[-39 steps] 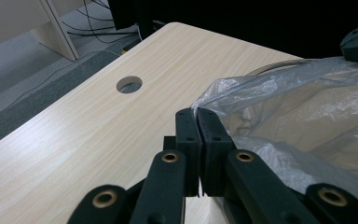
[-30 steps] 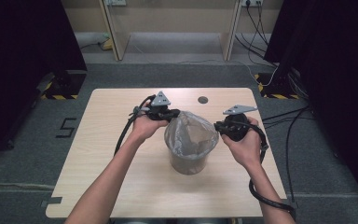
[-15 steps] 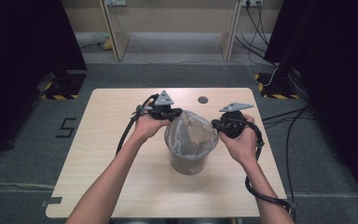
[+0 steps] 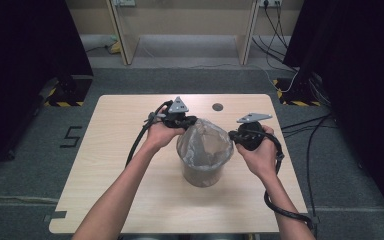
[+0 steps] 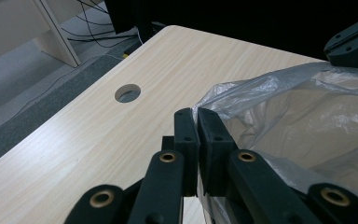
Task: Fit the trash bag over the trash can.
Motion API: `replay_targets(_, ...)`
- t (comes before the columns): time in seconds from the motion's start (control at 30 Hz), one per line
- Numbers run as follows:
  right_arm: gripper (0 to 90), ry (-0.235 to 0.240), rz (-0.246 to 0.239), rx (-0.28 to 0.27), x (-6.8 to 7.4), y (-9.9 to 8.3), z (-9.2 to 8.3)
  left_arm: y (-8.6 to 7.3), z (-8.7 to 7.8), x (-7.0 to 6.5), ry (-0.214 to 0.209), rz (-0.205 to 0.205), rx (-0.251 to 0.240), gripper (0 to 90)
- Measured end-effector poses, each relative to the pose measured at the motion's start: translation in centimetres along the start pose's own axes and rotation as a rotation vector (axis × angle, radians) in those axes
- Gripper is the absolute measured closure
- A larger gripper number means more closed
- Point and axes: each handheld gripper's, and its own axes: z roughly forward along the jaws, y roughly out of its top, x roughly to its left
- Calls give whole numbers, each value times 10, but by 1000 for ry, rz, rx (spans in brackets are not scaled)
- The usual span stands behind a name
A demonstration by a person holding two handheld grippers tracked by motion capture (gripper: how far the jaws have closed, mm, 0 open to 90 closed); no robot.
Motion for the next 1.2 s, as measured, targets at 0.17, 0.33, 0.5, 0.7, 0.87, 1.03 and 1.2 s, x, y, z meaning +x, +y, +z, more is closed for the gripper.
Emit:
replay_targets(0.17, 848, -6, -2, -4, -1, -3, -3, 1, -4, 0, -1, -9, -11, 801)
replay_targets(0.33, 853, -10, -4, -3, -1, -3, -6, 1, -19, 0, -9, -33, -37, 652)
replay_targets(0.5, 856, -10, -1, -1, 0, -2, -6, -6, -36, 5, -35, -75, -45, 616)
replay_targets(0.7, 855, -13, 3, -4, 2, -1, -6, -12, -41, 6, -72, -105, -15, 638)
replay_targets(0.87, 854, -13, 5, 2, 3, -2, -5, -12, -41, 2, -101, -127, 12, 655)
replay_targets(1.03, 854, -9, 7, 0, 4, -4, -4, -18, -41, 5, -106, -146, 56, 779)
replay_targets(1.2, 854, -8, 11, -1, 3, -5, -5, -24, -45, 8, -123, -164, 43, 852)
